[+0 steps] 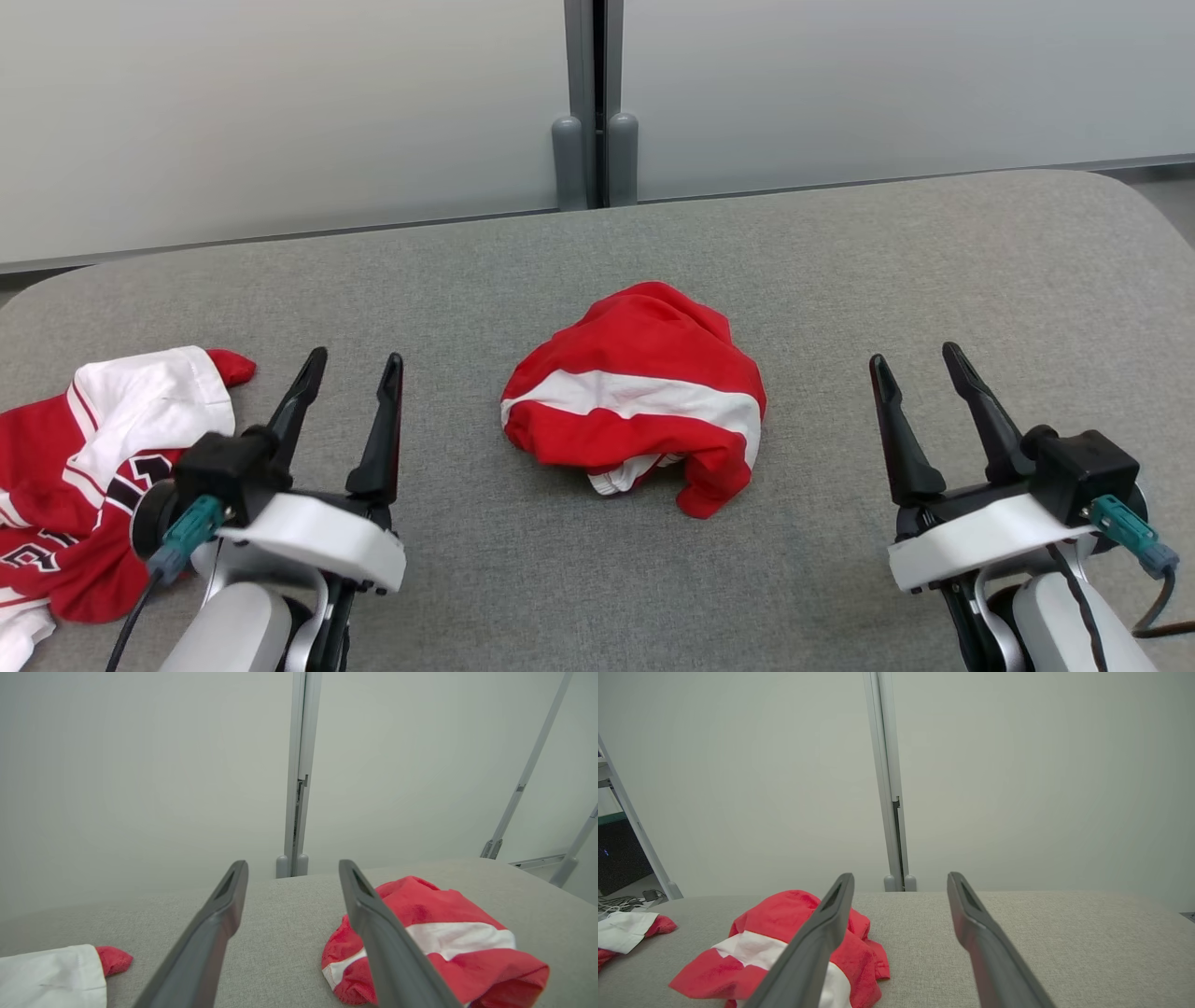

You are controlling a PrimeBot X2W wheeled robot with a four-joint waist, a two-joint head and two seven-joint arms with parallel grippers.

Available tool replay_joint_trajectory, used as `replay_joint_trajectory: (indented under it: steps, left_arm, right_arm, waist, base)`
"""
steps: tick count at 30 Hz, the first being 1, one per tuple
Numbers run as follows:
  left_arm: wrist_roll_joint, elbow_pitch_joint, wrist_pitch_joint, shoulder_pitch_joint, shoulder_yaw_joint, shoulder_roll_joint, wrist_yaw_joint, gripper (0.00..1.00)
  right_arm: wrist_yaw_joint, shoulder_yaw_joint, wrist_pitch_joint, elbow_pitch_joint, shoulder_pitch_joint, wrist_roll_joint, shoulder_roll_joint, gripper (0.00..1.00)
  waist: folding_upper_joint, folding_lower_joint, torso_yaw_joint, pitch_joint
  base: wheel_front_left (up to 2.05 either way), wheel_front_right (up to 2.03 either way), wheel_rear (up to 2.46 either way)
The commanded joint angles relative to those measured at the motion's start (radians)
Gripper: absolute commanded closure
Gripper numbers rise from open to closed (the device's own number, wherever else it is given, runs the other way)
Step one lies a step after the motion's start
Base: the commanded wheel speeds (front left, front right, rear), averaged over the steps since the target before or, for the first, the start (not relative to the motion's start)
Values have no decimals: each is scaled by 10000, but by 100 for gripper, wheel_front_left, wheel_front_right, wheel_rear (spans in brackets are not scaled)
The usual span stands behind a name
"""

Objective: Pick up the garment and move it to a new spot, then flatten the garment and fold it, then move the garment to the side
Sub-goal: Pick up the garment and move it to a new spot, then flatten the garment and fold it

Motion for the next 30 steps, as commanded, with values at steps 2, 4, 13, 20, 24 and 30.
replay_joint_trajectory:
  steps: [2, 4, 13, 20, 24, 30]
  left_arm:
    - [-111, -454, -297, 580, 276, 128, 248, 0]
    - [-67, -758, -527, 1058, 469, 196, 425, 0]
    - [470, -1738, -874, 2654, 1325, -275, 913, 0]
    - [998, -2007, -876, 3236, 2015, -1059, 421, 0]
    - [1328, -2020, -876, 3356, 2377, -1331, 82, 0]
    - [1605, -1929, -876, 3390, 2542, -1602, -265, 0]
  right_arm:
    - [19, -100, -45, -109, 234, 64, -20, 0]
    - [19, -159, -45, -154, 347, 74, 3, 0]
    - [19, -475, -45, -409, 891, 76, 164, 0]
    - [19, -484, -45, -248, 1217, 113, 302, 0]
    - [19, -513, -46, 0, 1253, 153, 211, 0]
    - [19, -313, -8, 627, 1099, 230, 50, 0]
  waist:
    - [0, 0, 109, 0]
    - [0, 0, 170, 13]
    - [0, 0, 280, -145]
    - [0, 0, 286, -255]
    - [0, 0, 318, -343]
    - [0, 0, 524, -414]
  base:
    - [0, 0, 0]
    - [0, 0, 0]
    - [0, 0, 0]
    - [0, 0, 0]
    - [0, 0, 0]
    - [0, 0, 0]
